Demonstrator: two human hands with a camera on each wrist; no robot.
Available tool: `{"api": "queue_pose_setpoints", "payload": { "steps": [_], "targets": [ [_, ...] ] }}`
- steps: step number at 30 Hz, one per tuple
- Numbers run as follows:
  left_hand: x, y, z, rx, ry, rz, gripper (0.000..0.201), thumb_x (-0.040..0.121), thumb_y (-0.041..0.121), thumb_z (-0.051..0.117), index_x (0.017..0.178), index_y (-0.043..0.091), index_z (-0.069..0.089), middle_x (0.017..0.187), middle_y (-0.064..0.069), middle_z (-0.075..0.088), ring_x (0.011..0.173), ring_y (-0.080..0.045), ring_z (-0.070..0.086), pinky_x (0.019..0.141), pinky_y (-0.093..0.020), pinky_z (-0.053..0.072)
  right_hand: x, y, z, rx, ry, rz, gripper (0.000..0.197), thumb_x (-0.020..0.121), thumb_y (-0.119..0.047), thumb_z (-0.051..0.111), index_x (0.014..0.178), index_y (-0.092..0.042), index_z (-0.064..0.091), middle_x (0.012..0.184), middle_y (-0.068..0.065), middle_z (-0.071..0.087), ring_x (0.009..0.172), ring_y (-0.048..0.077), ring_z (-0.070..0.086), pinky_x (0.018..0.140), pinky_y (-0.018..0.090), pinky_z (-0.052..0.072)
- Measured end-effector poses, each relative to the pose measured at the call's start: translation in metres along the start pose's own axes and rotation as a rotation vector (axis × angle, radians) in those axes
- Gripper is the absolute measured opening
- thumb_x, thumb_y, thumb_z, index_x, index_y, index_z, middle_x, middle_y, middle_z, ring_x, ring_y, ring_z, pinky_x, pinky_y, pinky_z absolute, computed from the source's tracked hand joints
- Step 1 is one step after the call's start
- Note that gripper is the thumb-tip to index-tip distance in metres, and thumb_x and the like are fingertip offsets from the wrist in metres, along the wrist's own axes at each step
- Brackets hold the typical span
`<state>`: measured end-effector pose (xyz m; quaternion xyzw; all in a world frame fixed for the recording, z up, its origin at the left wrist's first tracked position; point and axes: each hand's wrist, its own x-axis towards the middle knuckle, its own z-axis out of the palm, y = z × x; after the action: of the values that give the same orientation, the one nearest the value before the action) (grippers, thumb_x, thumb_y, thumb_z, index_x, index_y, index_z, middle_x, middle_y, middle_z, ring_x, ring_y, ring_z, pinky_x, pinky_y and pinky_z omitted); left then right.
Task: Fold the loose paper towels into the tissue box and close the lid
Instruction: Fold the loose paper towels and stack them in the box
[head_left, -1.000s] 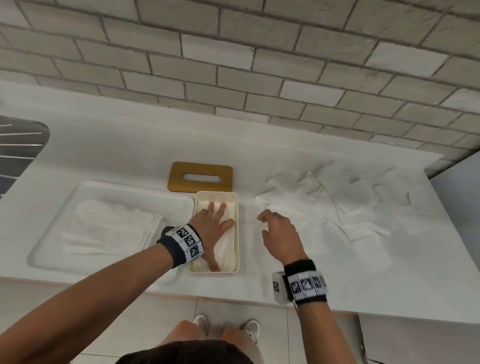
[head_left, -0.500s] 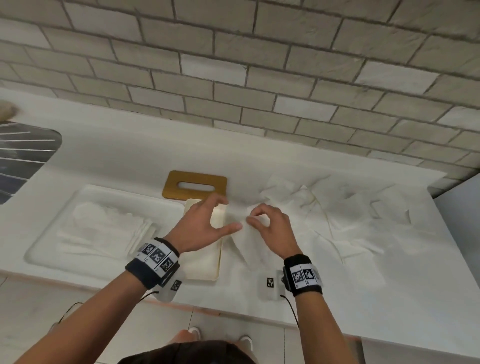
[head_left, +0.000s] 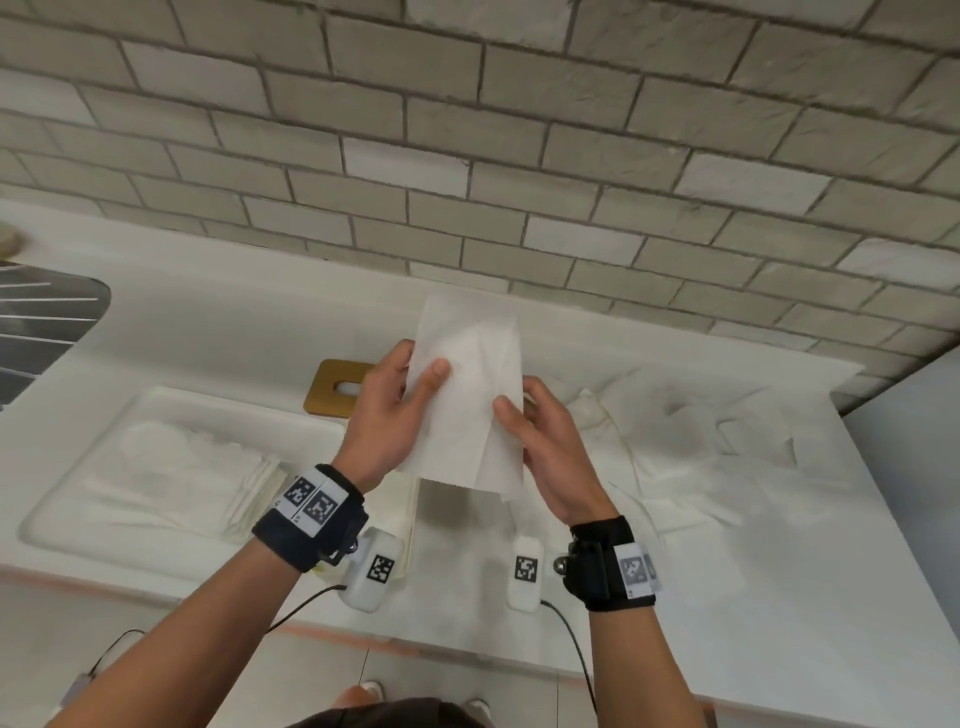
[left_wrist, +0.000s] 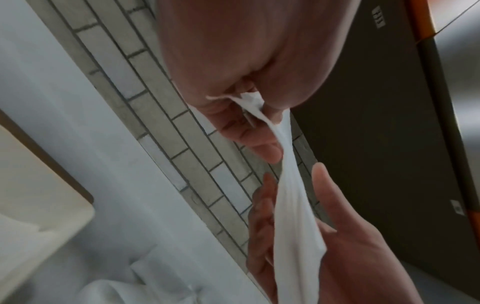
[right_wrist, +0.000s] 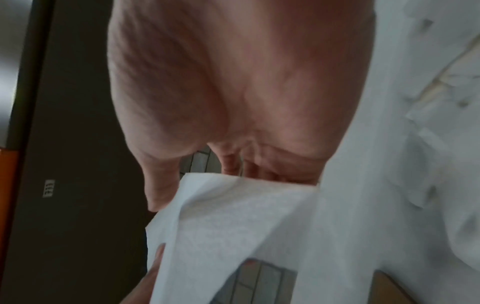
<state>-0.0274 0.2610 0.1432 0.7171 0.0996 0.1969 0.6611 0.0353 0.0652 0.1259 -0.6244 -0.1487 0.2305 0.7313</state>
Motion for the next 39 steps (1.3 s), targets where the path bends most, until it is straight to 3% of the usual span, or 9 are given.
{"api": "queue_pose_setpoints", "payload": {
  "steps": [6, 11, 13, 17, 21, 25, 30, 35, 39],
  "targets": [
    [-0.015, -0.01, -0.035, 0.217, 0.11, -0.021, 0.022, 0.101, 0.04, 0.07, 0.098, 0.018, 0.066, 0.089, 0.017, 0.072, 0.082, -0.004, 0.071, 0.066, -0.017, 0.053, -0.014, 0.034, 0.049, -0.345, 0.49, -0.205, 0.032, 0.104, -0.034, 0.069, 0.133, -0.032, 0.057, 0.132, -0.014, 0.063, 0.117, 0.004, 0.065, 0.095, 0.025, 0.057],
    [-0.015, -0.024, -0.079, 0.679, 0.104, -0.023, 0.036, 0.087, 0.057, 0.079, 0.096, 0.025, 0.065, 0.085, 0.01, 0.071, 0.075, -0.015, 0.065, 0.063, -0.029, 0.046, -0.016, 0.05, 0.09, -0.424, 0.156, 0.052, 0.034, 0.108, -0.052, 0.057, 0.138, -0.037, 0.059, 0.137, -0.022, 0.063, 0.113, -0.018, 0.059, 0.091, 0.008, 0.045],
    [-0.014, -0.023, -0.094, 0.722, 0.1, -0.058, 0.037, 0.085, 0.058, 0.081, 0.089, 0.027, 0.061, 0.077, 0.011, 0.067, 0.071, -0.016, 0.061, 0.06, -0.029, 0.041, -0.015, 0.059, 0.103, -0.419, 0.133, 0.114, 0.03, 0.108, -0.053, 0.055, 0.134, -0.04, 0.06, 0.133, -0.025, 0.065, 0.108, -0.024, 0.057, 0.096, 0.015, 0.047],
    [-0.02, -0.016, -0.116, 0.469, -0.018, -0.14, 0.028, 0.094, 0.055, 0.074, 0.099, 0.027, 0.071, 0.087, 0.004, 0.075, 0.081, -0.016, 0.072, 0.066, -0.03, 0.053, -0.017, 0.071, 0.13, -0.163, 0.182, 0.202, 0.033, 0.105, -0.063, 0.051, 0.132, -0.049, 0.062, 0.131, -0.024, 0.069, 0.122, 0.0, 0.067, 0.112, 0.039, 0.052],
    [-0.035, -0.012, -0.114, -0.137, -0.171, -0.326, 0.026, 0.107, 0.02, 0.062, 0.133, 0.016, 0.066, 0.123, -0.005, 0.078, 0.113, -0.027, 0.075, 0.093, -0.043, 0.062, -0.019, 0.058, 0.158, 0.258, 0.089, 0.287, 0.049, 0.113, -0.055, 0.04, 0.145, -0.027, 0.064, 0.136, -0.003, 0.074, 0.129, 0.016, 0.069, 0.11, 0.04, 0.054],
    [-0.043, -0.02, -0.117, -0.365, -0.127, -0.436, 0.036, 0.107, 0.01, 0.06, 0.142, 0.011, 0.059, 0.132, -0.012, 0.074, 0.122, -0.034, 0.071, 0.106, -0.054, 0.054, -0.018, 0.059, 0.167, 0.304, 0.188, 0.264, 0.05, 0.11, -0.054, 0.048, 0.139, -0.019, 0.07, 0.132, 0.007, 0.076, 0.128, 0.026, 0.07, 0.111, 0.048, 0.055],
    [-0.045, -0.024, -0.125, -0.201, -0.067, -0.407, 0.03, 0.103, 0.02, 0.068, 0.131, 0.01, 0.065, 0.117, -0.013, 0.079, 0.107, -0.035, 0.077, 0.1, -0.061, 0.058, -0.024, 0.07, 0.165, 0.109, 0.235, 0.115, 0.036, 0.112, -0.042, 0.056, 0.126, -0.017, 0.077, 0.122, 0.005, 0.08, 0.117, 0.026, 0.075, 0.104, 0.052, 0.059],
    [-0.046, -0.028, -0.124, -0.111, -0.017, -0.376, 0.021, 0.102, 0.025, 0.072, 0.117, 0.012, 0.074, 0.108, -0.007, 0.081, 0.1, -0.031, 0.079, 0.096, -0.062, 0.06, -0.024, 0.077, 0.177, -0.092, 0.197, 0.069, 0.037, 0.105, -0.052, 0.066, 0.136, -0.033, 0.069, 0.128, -0.01, 0.077, 0.118, 0.012, 0.074, 0.104, 0.047, 0.06],
    [-0.049, -0.038, -0.123, 0.084, 0.031, -0.313, 0.019, 0.097, 0.045, 0.075, 0.106, 0.029, 0.076, 0.116, 0.006, 0.075, 0.105, -0.019, 0.073, 0.093, -0.052, 0.062, -0.027, 0.086, 0.175, -0.08, 0.235, 0.086, 0.028, 0.112, -0.043, 0.056, 0.12, -0.025, 0.076, 0.116, 0.001, 0.08, 0.11, 0.025, 0.076, 0.096, 0.063, 0.06]
  ]
}}
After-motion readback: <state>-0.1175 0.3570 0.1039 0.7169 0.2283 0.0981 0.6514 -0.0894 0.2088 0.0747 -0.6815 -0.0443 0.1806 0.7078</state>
